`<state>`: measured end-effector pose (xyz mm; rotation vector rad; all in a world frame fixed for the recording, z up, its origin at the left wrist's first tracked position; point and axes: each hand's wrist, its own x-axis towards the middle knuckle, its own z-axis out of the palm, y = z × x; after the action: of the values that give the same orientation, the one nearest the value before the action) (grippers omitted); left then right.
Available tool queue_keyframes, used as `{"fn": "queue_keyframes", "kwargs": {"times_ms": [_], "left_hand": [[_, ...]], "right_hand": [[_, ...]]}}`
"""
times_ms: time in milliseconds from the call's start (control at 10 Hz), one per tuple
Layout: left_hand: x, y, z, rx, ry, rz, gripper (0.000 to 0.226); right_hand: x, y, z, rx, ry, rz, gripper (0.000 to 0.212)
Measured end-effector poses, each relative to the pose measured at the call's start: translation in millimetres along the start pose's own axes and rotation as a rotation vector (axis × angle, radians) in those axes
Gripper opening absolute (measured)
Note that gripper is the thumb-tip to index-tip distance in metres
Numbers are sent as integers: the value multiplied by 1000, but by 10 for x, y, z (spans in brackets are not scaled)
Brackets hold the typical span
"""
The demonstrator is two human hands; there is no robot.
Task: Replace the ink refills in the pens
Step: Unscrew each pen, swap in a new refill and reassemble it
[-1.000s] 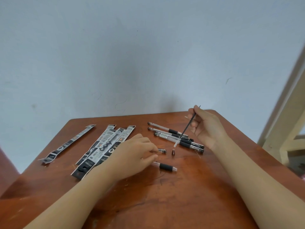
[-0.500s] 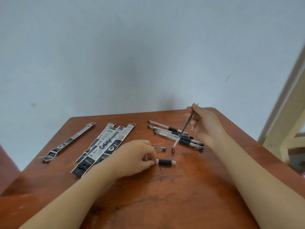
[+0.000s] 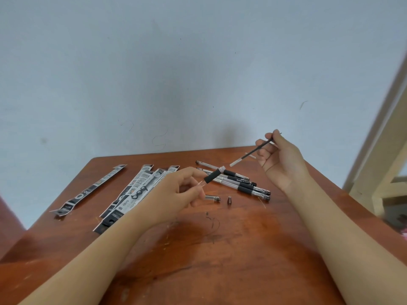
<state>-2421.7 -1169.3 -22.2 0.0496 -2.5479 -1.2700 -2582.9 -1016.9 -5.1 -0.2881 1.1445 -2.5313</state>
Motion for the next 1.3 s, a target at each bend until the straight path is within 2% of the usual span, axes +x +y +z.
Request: {"fn": "queue_keyframes", "kwargs": {"times_ms": [600,900,1100,1200,1300], "left_hand": [[-5,16,4,-97,4,1,25],[2,7,-3,-77,21,-23,24],[10,2,-27,-97,73,-27,26],[12,0,-34,-95,81,-27,27],[9,4,-41,-82,75,-28,30]], "right_hand": [[-82,44,61,-10,-42,-6,29],[-99,11,61,-105,-159,-122,26],[-204,63,101,-309,-348,-60,20],[-245,133,109,-500,-507,22,19],[-257,167,97,-732,-584,47,13]]}}
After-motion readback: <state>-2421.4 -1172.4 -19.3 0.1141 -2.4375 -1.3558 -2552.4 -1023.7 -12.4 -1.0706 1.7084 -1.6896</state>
